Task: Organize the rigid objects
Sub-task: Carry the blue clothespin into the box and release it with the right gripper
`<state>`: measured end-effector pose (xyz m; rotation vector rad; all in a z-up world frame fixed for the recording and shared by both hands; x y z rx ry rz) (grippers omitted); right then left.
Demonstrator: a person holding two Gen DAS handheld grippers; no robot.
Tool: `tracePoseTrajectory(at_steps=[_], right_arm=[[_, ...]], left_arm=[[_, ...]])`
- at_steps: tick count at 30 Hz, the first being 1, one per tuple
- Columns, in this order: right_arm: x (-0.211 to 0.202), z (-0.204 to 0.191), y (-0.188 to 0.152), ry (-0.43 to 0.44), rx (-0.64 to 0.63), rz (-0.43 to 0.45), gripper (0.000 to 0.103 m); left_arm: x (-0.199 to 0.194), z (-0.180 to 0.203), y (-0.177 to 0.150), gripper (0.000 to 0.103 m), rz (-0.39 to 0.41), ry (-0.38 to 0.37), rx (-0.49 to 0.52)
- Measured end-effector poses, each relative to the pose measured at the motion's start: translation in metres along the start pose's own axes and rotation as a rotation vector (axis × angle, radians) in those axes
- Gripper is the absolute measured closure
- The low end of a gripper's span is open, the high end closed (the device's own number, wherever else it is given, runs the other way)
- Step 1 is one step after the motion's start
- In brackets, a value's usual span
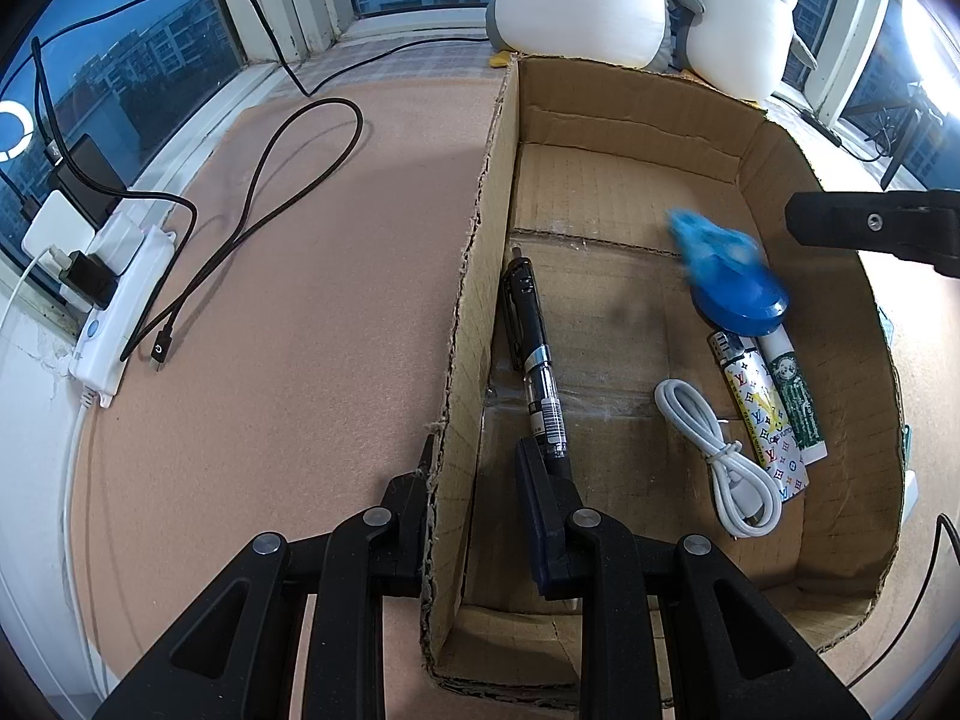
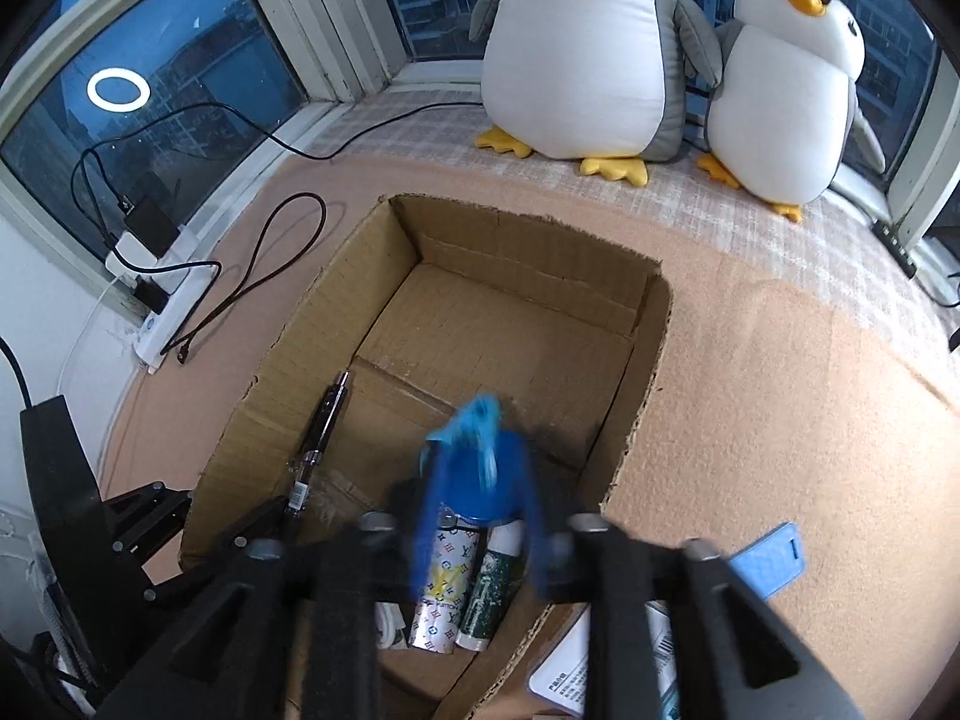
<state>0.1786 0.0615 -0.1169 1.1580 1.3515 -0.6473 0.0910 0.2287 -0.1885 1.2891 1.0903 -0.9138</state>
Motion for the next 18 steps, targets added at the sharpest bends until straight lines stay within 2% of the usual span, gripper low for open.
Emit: tracePoseTrajectory(at_steps=[7, 13, 18], right_arm=[[-0.017, 0.023, -0.01, 0.005, 0.051, 0.013, 0.068], [-0.035, 0.069, -0.03, 0.008, 0.168, 0.014, 0.068], [-0.037, 0.106, -0.055, 0.004, 0.255, -0.022, 0.068]], left_arm=[[0.0, 0.0, 0.0, 0.079, 0.0, 0.001, 0.0], [0.0, 0.0, 0.0, 0.079, 0.001, 0.001, 0.0], [0.0, 0.0, 0.001, 0.079, 0.002, 0.002, 0.001]])
Point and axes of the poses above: each gripper's, at about its wrist camera, not at the fingertips, and x roughly the way its jaws point, z to its right, y to its top, the point moved 2 cm from there along x, roughly the way its jaws point, and after that the axes turned 8 degrees about -z, right-handed, at the moved point
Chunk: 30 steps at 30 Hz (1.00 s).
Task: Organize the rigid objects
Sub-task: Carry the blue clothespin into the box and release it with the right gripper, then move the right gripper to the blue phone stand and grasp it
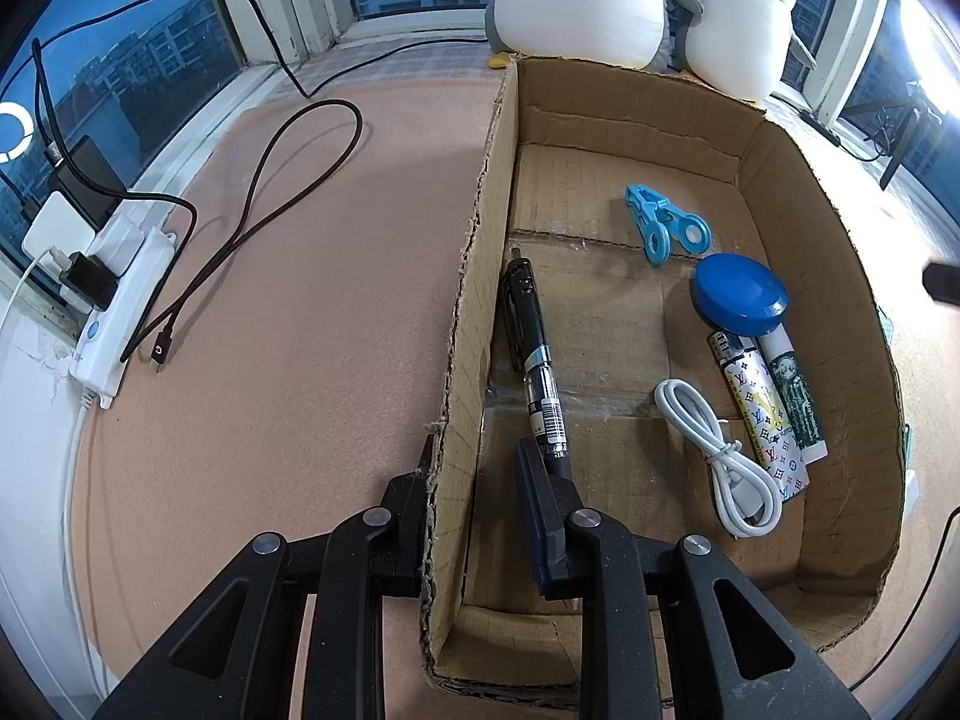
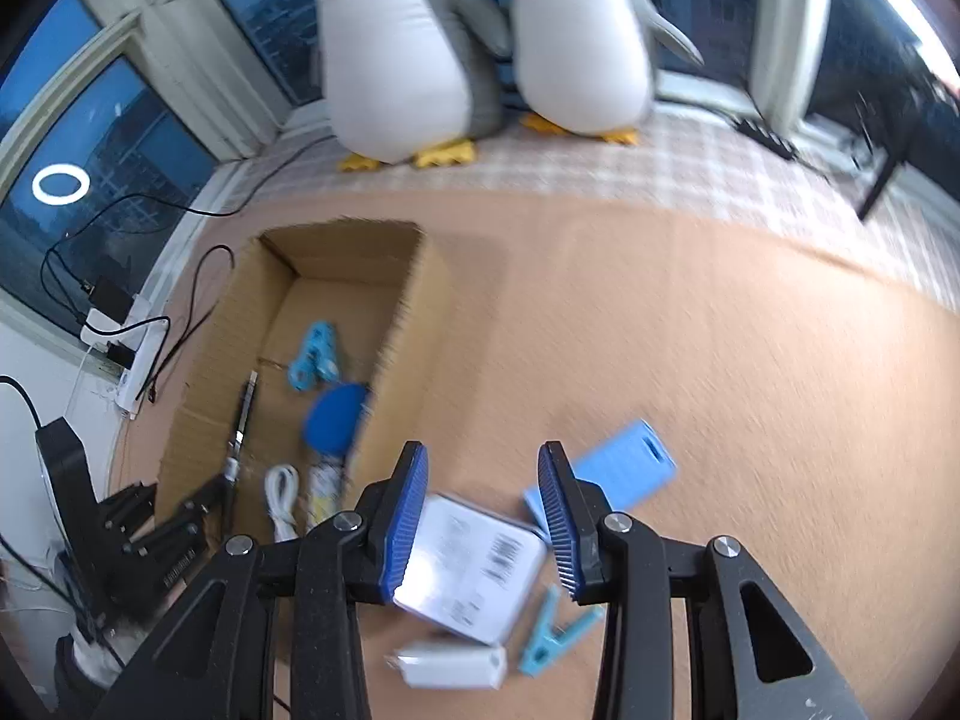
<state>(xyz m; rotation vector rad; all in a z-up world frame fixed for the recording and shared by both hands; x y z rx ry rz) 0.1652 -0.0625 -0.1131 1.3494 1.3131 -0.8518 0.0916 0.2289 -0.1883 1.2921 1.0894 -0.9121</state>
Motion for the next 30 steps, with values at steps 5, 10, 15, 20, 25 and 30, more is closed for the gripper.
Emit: tracePoseTrajectory(at_steps=[5, 10, 15, 20, 25, 30], right_arm=[[0.013, 0.031, -0.009, -0.01, 0.092, -0.054, 0.068], [0.033, 0.044, -0.012, 0.06, 0.202, -0.125, 0.068], [0.05, 0.049, -0.014, 0.089, 0.276, -0.173, 0.068], [0.055, 0.056, -0.012, 0.112, 0.34, -0.181, 0.068], [0.066, 0.063, -0.008, 0.132, 0.401, -0.189, 0.068], [0.067, 0.063, 0.003, 0.113, 0.402, -0.17, 0.066]], left_arm=[[0.0, 0.0, 0.0, 0.079, 0.0, 0.002, 0.001], [0.0, 0.0, 0.0, 0.079, 0.0, 0.0, 0.0], [-0.001, -0.001, 0.001, 0.079, 0.001, -0.004, -0.002], [0.0, 0.0, 0.001, 0.079, 0.001, -0.007, -0.004], [0.0, 0.0, 0.001, 0.079, 0.001, -0.009, -0.002], [0.0, 0.0, 0.002, 0.079, 0.001, -0.01, -0.003]])
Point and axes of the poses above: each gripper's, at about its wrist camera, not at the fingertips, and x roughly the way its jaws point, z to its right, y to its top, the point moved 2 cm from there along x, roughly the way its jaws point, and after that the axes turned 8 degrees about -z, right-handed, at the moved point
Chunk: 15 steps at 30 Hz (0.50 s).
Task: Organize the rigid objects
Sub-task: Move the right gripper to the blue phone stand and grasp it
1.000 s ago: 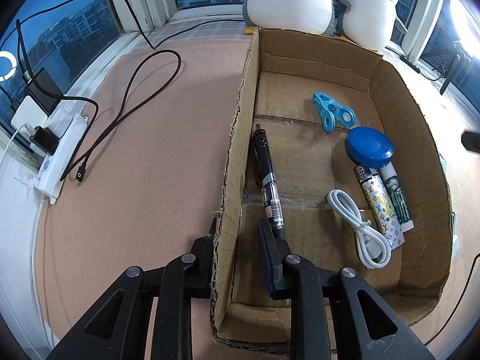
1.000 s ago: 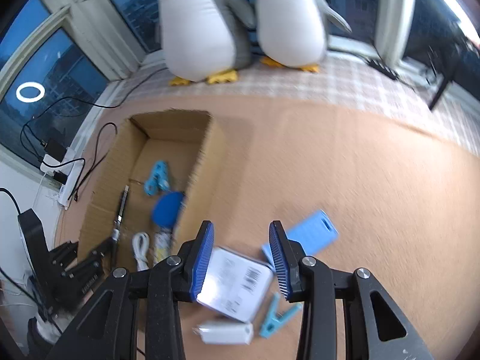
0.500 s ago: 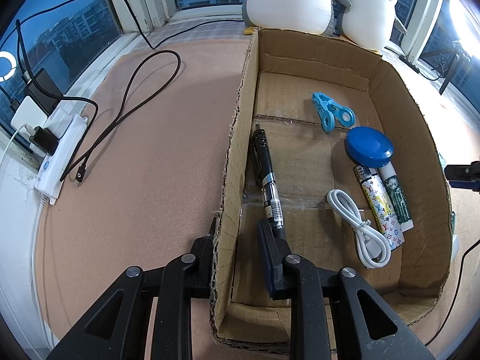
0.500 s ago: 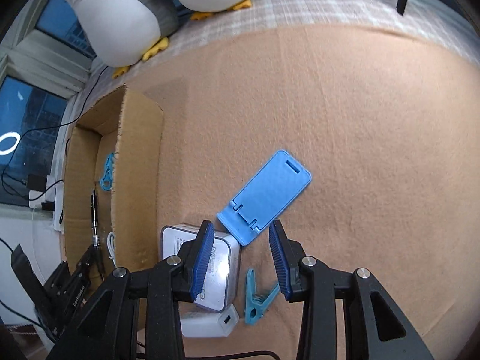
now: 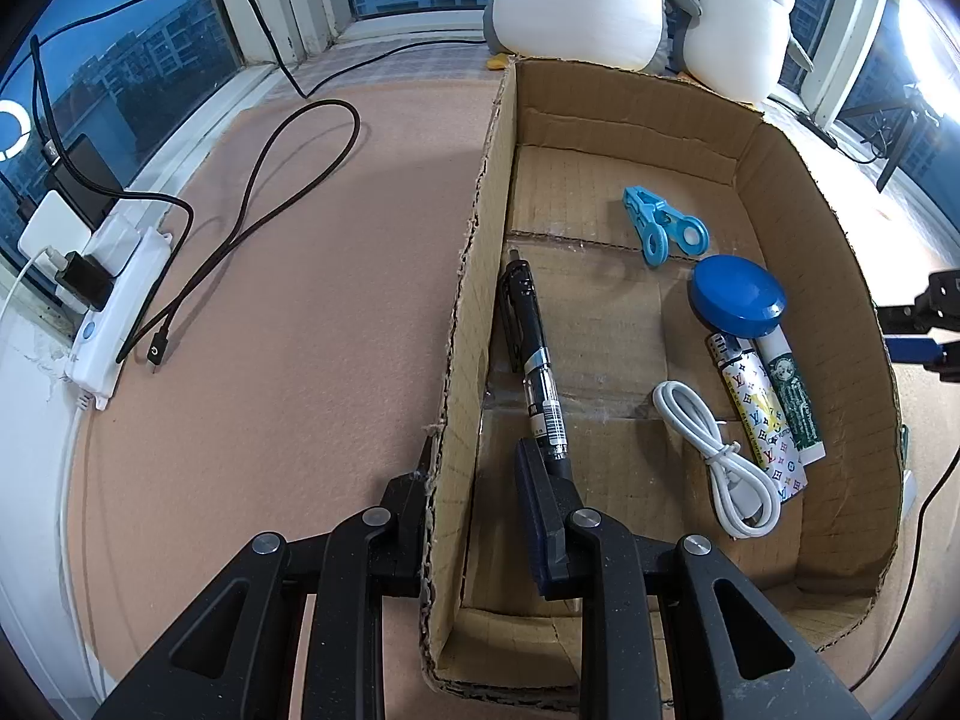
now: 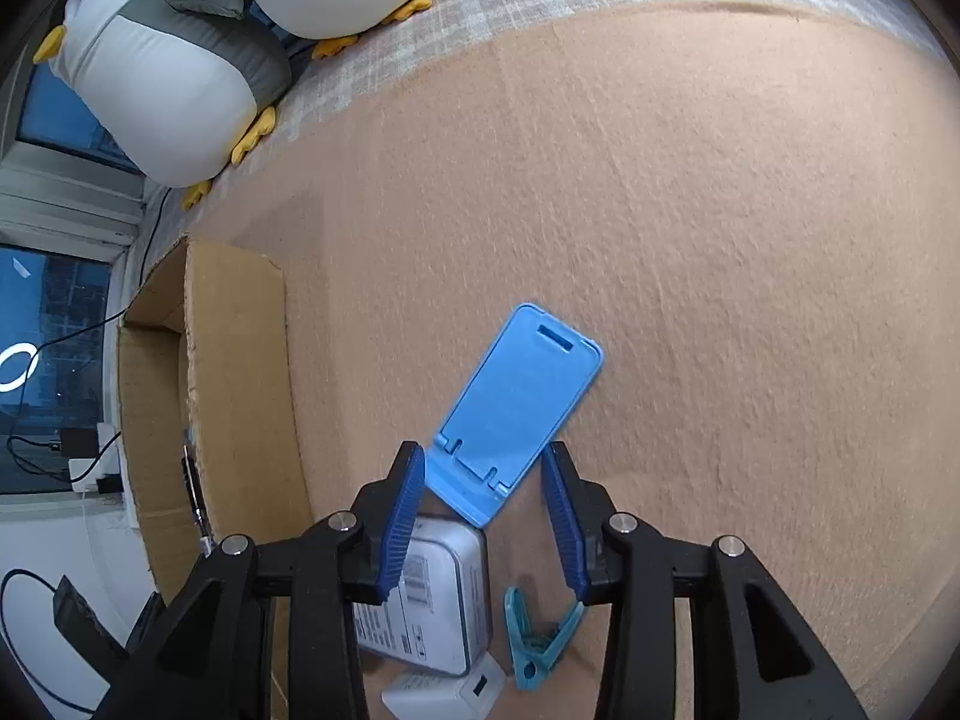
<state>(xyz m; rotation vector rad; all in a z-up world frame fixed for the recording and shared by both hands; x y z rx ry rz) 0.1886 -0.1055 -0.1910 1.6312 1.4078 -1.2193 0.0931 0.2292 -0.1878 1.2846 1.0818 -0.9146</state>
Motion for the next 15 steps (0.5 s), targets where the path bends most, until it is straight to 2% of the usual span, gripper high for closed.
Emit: tracePoseTrajectory(at_steps=[5, 15], right_arm=[[-0.001, -0.006, 0.012, -0.047, -0.015, 0.022, 0.065], [0.013, -0.048, 0.021, -0.343, -0.262, 0.038, 0.065]], left_arm=[[0.0, 0.001, 0.0, 0.079, 0.0, -0.001, -0.001], [0.001, 0.003, 0.001, 0.079, 0.001, -0.007, -0.006]])
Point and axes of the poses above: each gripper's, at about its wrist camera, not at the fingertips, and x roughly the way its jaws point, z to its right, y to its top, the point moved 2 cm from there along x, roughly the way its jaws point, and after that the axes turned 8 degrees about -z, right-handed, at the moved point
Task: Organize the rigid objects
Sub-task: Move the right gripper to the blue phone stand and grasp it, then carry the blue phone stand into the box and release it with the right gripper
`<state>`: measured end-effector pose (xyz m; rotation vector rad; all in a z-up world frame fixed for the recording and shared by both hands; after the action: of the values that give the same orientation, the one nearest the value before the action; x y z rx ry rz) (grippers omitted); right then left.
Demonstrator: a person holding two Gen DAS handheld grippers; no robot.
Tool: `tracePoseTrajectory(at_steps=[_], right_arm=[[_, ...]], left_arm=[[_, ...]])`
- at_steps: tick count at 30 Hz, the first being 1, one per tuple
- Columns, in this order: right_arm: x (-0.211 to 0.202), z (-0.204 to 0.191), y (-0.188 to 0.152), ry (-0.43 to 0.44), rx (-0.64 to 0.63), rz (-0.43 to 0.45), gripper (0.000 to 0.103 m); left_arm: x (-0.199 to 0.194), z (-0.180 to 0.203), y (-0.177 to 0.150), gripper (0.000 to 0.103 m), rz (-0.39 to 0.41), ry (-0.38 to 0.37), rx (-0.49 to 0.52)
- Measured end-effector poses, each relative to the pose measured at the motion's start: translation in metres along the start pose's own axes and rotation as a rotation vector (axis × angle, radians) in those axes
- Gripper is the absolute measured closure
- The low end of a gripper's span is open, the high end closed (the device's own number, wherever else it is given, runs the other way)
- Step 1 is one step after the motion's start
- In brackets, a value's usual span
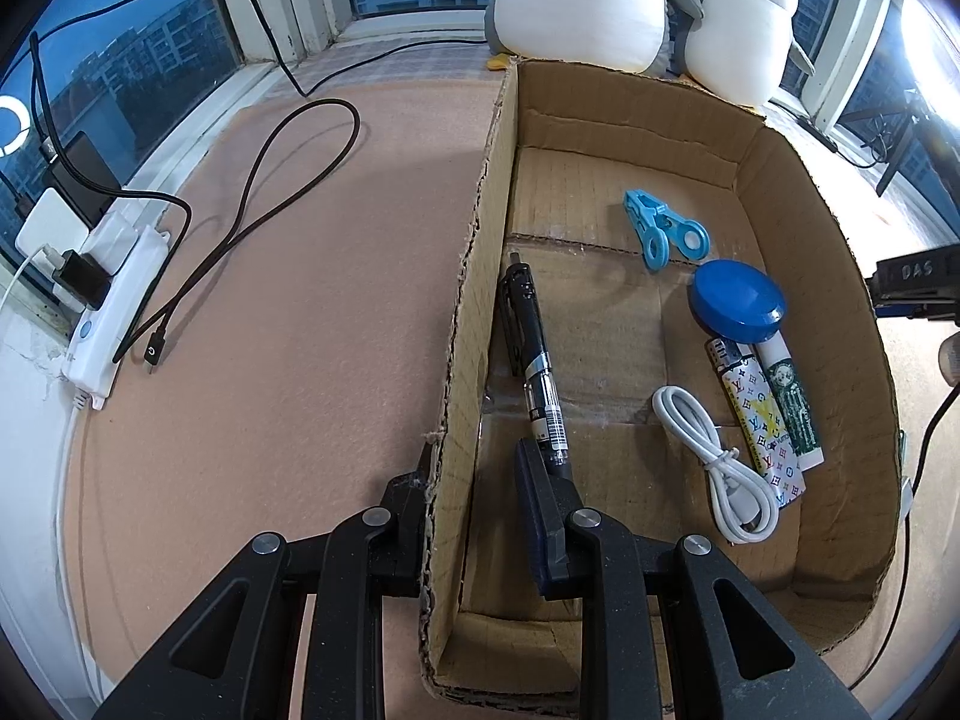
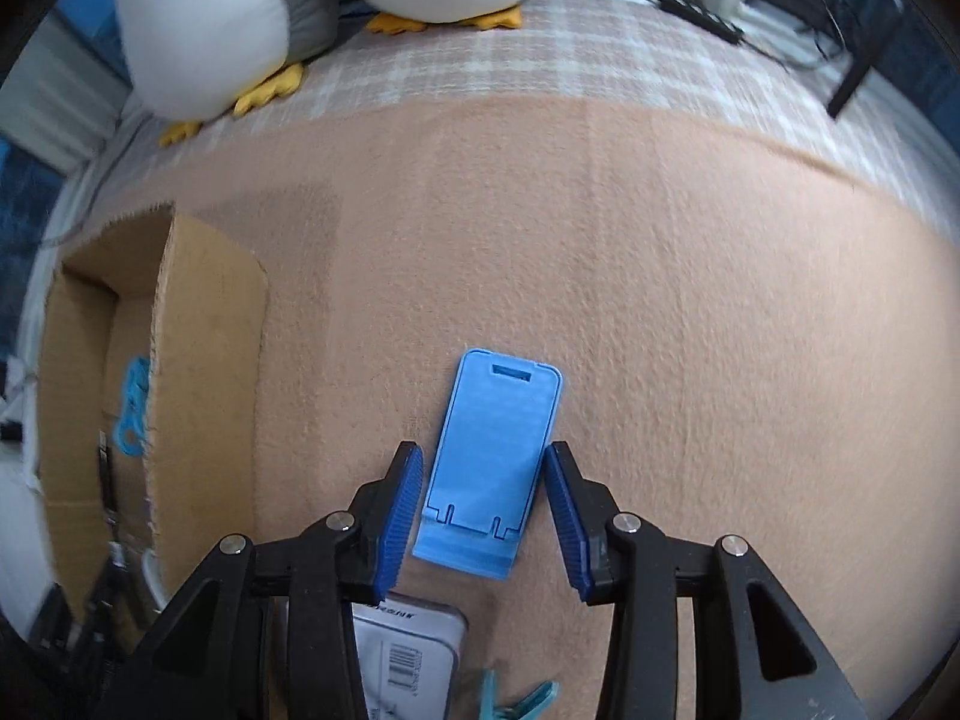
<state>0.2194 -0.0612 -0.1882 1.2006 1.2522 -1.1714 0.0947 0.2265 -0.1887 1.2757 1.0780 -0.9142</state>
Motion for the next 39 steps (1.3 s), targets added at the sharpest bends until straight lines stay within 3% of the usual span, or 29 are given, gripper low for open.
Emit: tracePoseTrajectory(at_steps=[3, 11, 19, 25, 39], right_arm=[[0.0, -0.007, -0.001, -0.037, -0.06, 0.013, 0.067], [-0.007, 0.009, -0.005, 0.044, -0.036, 0.034, 0.069], [-0.055, 0.016, -0.019, 0.121, -0.058, 0.133, 0.069], [-0.07, -0.026, -0.011, 0.162, -0.13, 0.176, 0.069], [-0.078, -0.106, -0.049, 0.182, -0.343, 0.193, 0.069]], left_arm=[[0.0, 0.0, 0.0, 0.079, 0.0, -0.001, 0.0], [0.0, -0.001, 0.0, 0.079, 0.001, -0.001, -0.001], [0.0, -0.001, 0.0, 0.079, 0.001, -0.002, -0.001], [-0.001, -0.001, 0.0, 0.079, 0.003, -0.002, -0.004], [0.0, -0.003, 0.0, 0.079, 0.006, -0.002, -0.008]])
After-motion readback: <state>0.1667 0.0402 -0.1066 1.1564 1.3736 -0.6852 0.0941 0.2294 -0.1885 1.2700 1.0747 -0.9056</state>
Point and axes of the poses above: each gripper's, at about its wrist camera, not at the fingertips, and x roughly the way its jaws point, z to its right, y to its top, the point moved 2 cm from there along x, roughly the way its jaws point, and after that the axes turned 8 degrees about -z, right-handed, at the moved point
